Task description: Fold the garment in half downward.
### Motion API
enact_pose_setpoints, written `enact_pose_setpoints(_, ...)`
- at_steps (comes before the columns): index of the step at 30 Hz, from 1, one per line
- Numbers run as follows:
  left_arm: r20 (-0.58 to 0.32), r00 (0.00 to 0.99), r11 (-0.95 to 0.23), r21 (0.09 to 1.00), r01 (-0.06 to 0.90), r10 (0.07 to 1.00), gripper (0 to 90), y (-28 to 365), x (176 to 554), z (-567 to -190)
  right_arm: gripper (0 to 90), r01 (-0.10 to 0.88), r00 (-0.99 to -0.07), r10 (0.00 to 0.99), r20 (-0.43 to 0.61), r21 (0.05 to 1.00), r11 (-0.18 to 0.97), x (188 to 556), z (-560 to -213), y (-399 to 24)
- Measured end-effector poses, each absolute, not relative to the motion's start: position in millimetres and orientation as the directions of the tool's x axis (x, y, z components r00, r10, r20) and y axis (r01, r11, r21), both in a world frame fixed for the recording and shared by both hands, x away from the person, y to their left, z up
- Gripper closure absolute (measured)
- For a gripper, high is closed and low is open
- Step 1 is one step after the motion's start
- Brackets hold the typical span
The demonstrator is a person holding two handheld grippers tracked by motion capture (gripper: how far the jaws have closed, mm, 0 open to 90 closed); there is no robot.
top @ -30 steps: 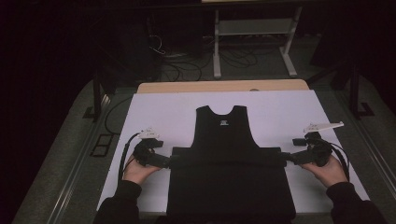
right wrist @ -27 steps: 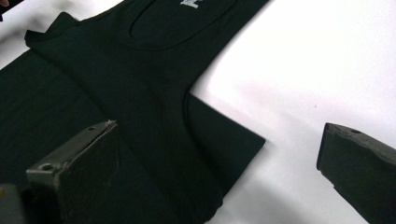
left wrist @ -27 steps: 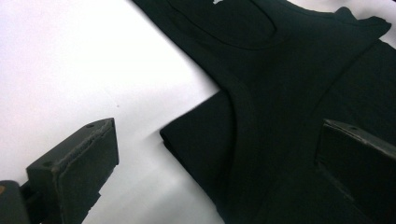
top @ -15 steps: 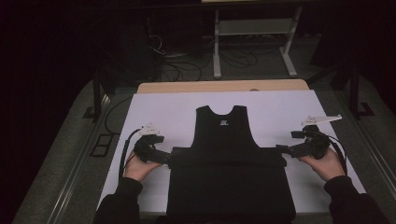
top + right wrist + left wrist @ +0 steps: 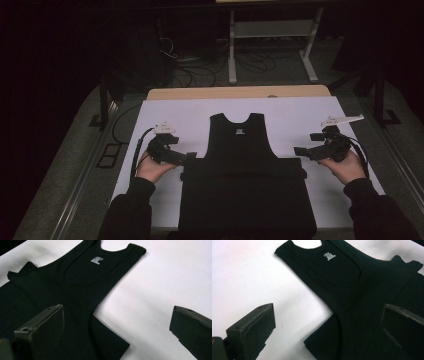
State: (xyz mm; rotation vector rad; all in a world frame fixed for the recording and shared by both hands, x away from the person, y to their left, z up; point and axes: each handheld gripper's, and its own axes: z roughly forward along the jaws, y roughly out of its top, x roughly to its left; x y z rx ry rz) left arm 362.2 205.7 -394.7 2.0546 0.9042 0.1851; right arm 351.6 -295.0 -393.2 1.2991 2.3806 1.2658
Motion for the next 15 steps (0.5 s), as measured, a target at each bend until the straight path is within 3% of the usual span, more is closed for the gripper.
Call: enact_pose_setpoints(15,-0.186,0.726,-0.381,0.751,0.539,0.662,0.0,200.9,385.6,-387.3,0.0,0.627,-0.620,0.747,0.241,0.725,0.286,371.6,-384.9,-290.3)
